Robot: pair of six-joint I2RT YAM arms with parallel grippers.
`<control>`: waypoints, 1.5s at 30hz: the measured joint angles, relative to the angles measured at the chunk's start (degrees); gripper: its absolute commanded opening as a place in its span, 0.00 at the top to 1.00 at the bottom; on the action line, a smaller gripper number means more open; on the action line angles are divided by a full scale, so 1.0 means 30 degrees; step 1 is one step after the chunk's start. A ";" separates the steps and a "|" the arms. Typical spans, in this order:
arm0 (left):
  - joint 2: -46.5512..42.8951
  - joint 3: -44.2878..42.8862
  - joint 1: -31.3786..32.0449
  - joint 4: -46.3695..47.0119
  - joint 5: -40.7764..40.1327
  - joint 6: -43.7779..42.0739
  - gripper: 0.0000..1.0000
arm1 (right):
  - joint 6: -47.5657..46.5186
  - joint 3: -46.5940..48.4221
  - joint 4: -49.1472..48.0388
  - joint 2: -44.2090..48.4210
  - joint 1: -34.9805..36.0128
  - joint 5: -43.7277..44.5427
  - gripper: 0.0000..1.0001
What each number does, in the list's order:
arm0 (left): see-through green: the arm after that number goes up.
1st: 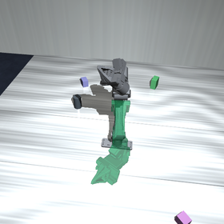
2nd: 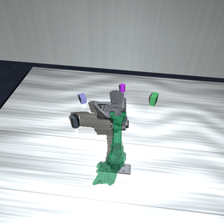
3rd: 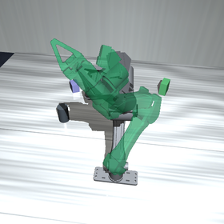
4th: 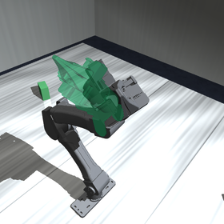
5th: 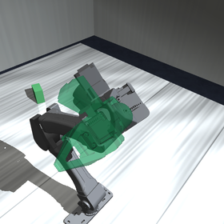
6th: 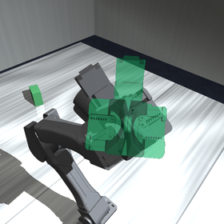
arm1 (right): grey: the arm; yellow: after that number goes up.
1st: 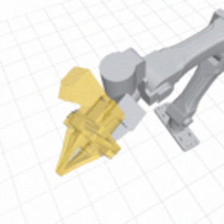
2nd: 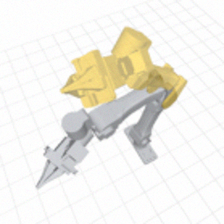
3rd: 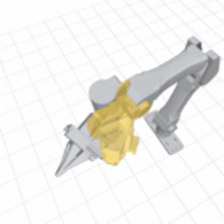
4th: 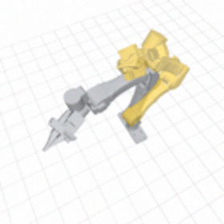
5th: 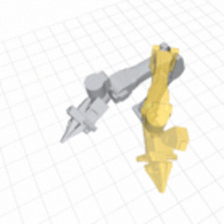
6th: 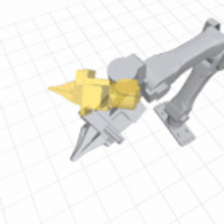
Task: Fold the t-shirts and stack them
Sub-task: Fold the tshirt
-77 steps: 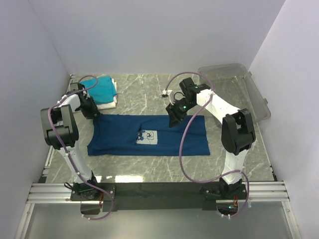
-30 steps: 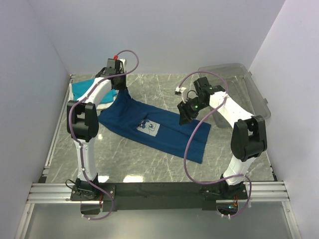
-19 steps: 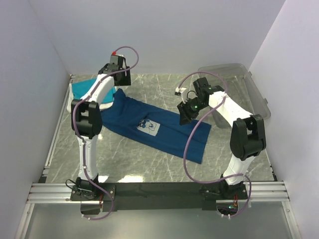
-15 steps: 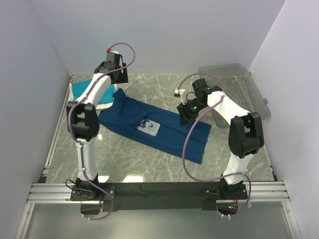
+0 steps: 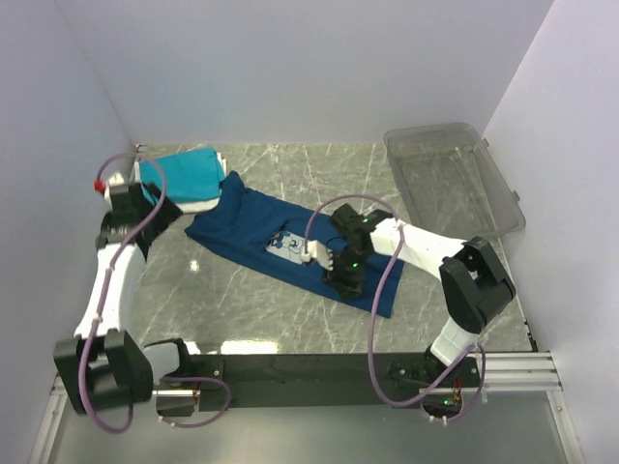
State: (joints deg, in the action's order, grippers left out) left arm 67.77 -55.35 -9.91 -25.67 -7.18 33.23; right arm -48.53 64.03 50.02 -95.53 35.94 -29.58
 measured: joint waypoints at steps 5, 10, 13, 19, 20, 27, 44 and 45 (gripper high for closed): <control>-0.2404 0.3840 -0.0444 -0.0109 0.1581 0.1530 0.05 | 0.0998 -0.0175 -0.1807 -0.0029 0.1872 0.1501 0.45; -0.4459 0.5479 -0.0605 -0.0605 0.2280 0.2273 0.05 | 0.2273 -0.0503 -0.3373 -0.0073 0.3242 0.3009 0.45; -0.5501 0.5574 -0.0736 -0.0648 0.2470 0.2477 0.04 | 0.2885 -0.0750 -0.3891 -0.0124 0.3796 0.3614 0.46; -0.6164 0.5931 -0.0998 -0.0255 0.3235 0.3089 0.04 | 0.3920 -0.1457 -0.4743 -0.0051 0.4087 0.4750 0.46; -0.6127 0.6178 -0.1042 -0.0044 0.3541 0.3264 0.04 | 0.4065 -0.1479 -0.4743 -0.0015 0.4022 0.4845 0.46; -0.3927 0.7388 -0.1472 0.1858 0.5632 0.4218 0.15 | 0.4626 -0.1260 -0.4765 0.1231 0.1384 0.4058 0.46; -0.2280 0.7672 -0.1639 0.4189 0.7461 0.4590 0.16 | 0.4779 0.5107 -0.3657 -0.2492 -0.5916 0.2208 0.46; -0.2346 0.7752 -0.1661 0.4182 0.7461 0.4590 0.16 | 0.4590 0.5136 -0.3264 -0.2528 -0.5901 0.1588 0.46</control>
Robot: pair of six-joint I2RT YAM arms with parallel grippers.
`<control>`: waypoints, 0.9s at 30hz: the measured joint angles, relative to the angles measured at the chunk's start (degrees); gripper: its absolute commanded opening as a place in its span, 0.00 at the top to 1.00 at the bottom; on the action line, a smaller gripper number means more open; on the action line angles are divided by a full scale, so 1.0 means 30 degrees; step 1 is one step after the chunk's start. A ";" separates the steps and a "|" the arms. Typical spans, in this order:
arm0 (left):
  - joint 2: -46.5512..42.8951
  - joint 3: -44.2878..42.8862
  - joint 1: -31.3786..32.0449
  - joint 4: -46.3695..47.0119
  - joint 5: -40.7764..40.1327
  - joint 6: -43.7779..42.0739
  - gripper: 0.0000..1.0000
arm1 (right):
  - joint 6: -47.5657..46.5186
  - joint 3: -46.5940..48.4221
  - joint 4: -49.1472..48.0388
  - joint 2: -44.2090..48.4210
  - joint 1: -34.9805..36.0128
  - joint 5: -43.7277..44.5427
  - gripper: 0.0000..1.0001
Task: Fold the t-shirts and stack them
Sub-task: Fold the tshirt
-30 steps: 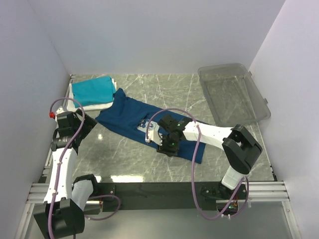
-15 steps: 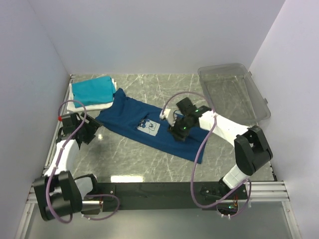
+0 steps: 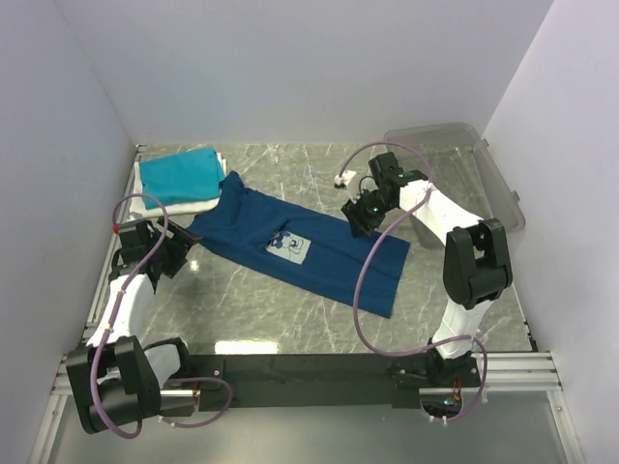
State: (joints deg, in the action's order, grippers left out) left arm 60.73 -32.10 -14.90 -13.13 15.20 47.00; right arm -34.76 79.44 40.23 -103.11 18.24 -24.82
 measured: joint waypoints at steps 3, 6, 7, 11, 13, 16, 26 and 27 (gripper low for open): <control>-0.0197 0.0211 -0.0015 -0.0007 0.0007 0.0015 0.16 | -0.1749 -0.0168 0.1654 0.0160 0.0350 -0.1588 0.46; -0.0656 0.0466 -0.0015 -0.0066 0.0029 0.0051 0.16 | -0.3381 -0.2798 0.1894 0.1872 0.1872 -0.1865 0.46; -0.0845 0.0525 -0.0015 -0.0087 0.0058 0.0080 0.16 | -0.3628 -0.3694 0.2018 0.2506 0.2550 -0.1749 0.46; -0.1596 0.0554 -0.0015 -0.0364 0.0175 0.0095 0.16 | -0.3665 -0.7104 0.1821 0.5326 0.6309 -0.0962 0.46; -0.1967 0.0561 -0.0029 -0.0503 0.0219 0.0102 0.16 | -0.3279 -0.7985 0.1377 0.6033 0.7271 -0.0342 0.47; -0.2543 0.0648 -0.0029 -0.0627 0.0350 0.0131 0.16 | -0.2601 -0.9122 0.0182 0.6288 0.7919 0.1005 0.47; -0.4211 0.1297 -0.0029 -0.1727 0.0488 0.0160 0.16 | -0.0605 -1.0717 -0.2353 0.5960 0.9530 0.4532 0.51; -0.4328 0.1304 -0.0029 -0.1800 0.0488 0.0160 0.16 | -0.0474 -1.0717 -0.2499 0.5843 0.9551 0.4721 0.52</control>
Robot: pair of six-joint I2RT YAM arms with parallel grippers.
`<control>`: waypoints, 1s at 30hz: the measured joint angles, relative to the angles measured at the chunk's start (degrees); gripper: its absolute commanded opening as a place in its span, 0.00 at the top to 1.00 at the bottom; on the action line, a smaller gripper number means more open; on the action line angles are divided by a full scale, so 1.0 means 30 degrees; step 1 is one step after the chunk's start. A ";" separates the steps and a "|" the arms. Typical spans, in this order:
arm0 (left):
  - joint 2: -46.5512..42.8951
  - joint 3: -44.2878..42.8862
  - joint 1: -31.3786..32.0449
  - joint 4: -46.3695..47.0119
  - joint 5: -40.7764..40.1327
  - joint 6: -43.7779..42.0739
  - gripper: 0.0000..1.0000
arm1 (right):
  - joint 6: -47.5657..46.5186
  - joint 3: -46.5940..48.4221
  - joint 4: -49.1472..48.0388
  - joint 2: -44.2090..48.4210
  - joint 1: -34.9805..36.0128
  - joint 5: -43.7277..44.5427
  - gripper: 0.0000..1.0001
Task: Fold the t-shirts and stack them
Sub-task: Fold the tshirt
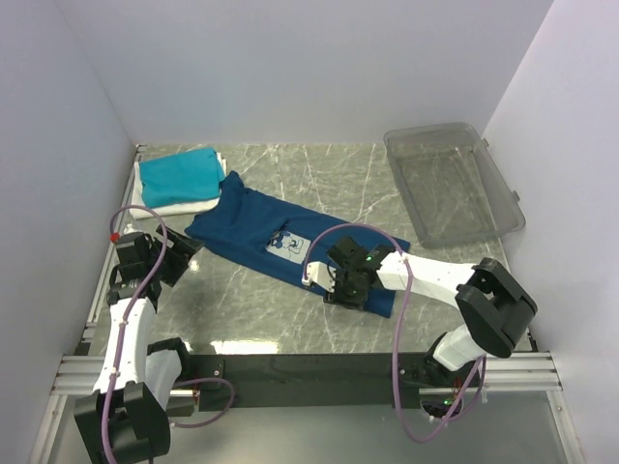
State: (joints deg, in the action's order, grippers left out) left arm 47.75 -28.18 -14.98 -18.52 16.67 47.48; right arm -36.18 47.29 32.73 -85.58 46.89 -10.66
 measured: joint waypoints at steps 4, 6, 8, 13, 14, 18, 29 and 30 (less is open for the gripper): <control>-0.0262 0.0000 0.0000 -0.0080 0.0015 0.0000 0.16 | 0.0393 0.0022 -0.0423 -0.0896 0.0000 0.0583 0.62; -0.0262 0.0000 0.0000 -0.0087 0.0029 0.0000 0.16 | 0.0612 0.0087 -0.0546 -0.0962 0.0007 0.0758 0.64; -0.0270 0.0000 0.0000 -0.0138 0.0036 0.0000 0.16 | 0.0758 0.0087 -0.0605 -0.0976 0.0007 0.0845 0.71; -0.0474 0.0000 0.0000 -0.0299 0.0153 0.0000 0.16 | 0.0962 0.0087 -0.0831 -0.1013 0.0036 0.1268 0.98; -0.0503 0.0000 0.0000 -0.0306 0.0175 0.0007 0.16 | 0.0991 0.0087 -0.0838 -0.1013 0.0036 0.1290 1.00; -0.0510 0.0095 0.0000 -0.0291 0.0342 0.0015 0.16 | 0.1093 0.0087 -0.0831 -0.1013 0.0036 0.1304 1.00; -0.0430 0.0539 0.0000 -0.0211 0.0692 0.0095 0.16 | 0.0058 0.0109 0.0998 -0.0758 0.0772 -0.1341 1.00; -0.0350 0.0546 0.0000 -0.0175 0.0707 0.0102 0.16 | -0.0160 0.0102 0.1304 -0.0743 0.1180 -0.1698 1.00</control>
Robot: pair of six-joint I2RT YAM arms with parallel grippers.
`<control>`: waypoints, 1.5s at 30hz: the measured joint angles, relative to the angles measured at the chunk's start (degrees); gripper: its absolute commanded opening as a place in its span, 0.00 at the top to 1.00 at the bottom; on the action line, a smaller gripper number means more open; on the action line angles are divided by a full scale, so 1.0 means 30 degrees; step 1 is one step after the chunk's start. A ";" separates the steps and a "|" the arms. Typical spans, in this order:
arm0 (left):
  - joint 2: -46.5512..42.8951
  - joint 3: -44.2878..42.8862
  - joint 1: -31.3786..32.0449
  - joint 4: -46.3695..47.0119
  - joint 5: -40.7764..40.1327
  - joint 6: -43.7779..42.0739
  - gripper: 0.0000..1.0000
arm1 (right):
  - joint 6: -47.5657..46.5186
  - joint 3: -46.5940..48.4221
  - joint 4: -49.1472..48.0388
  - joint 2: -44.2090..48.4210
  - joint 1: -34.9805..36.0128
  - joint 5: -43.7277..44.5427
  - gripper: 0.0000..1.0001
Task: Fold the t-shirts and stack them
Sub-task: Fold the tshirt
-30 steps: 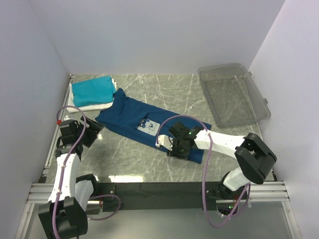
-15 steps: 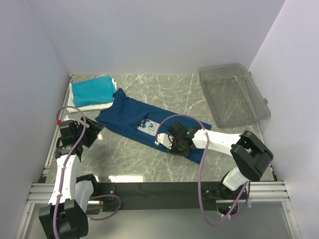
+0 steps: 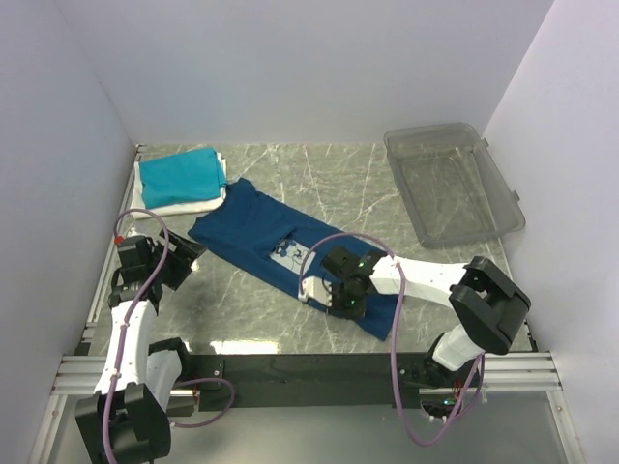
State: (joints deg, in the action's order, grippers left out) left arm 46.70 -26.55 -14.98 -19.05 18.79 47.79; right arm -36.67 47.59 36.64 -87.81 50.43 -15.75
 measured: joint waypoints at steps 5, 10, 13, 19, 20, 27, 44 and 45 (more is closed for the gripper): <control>0.1086 0.0029 0.0000 0.0721 0.0109 -0.0007 0.17 | -0.0984 0.0058 0.1188 -0.0073 0.2302 -0.1443 1.00; 0.3111 0.0022 0.0000 0.1545 0.0153 -0.0022 0.17 | -0.1355 0.1195 0.2127 -0.1078 0.4211 -0.2324 0.62; 0.4044 -0.0277 0.0000 0.1625 0.0131 -0.0095 0.17 | -0.1545 0.1909 0.2237 -0.1137 0.4116 -0.2586 0.52; 0.5610 -0.1581 0.0000 0.2142 -0.0124 -0.0546 0.20 | -0.1319 0.5129 0.3002 -0.0991 0.1093 -0.3657 0.49; 0.5938 -0.1770 0.0000 0.2229 -0.0175 -0.0634 0.21 | -0.1049 0.5858 0.2841 -0.0998 0.0277 -0.3810 0.49; 0.7737 -0.2346 -0.0015 0.2659 -0.0226 -0.1064 0.23 | 0.4320 1.2866 0.1093 -0.4495 -0.4364 -0.5100 0.44; 0.8728 -0.4058 0.0219 0.2215 -0.0772 -0.1428 0.26 | 1.5489 2.3329 -0.1581 -1.6189 -0.5807 -0.3308 0.32; 0.8663 -0.4058 0.0219 0.2135 -0.0787 -0.1413 0.26 | 1.5642 2.3693 -0.1494 -1.6436 -0.5945 -0.3060 0.32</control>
State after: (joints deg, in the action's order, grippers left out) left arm 72.69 -38.72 -14.33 -12.64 16.43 43.55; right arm 10.26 118.67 32.16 -137.12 32.60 -24.93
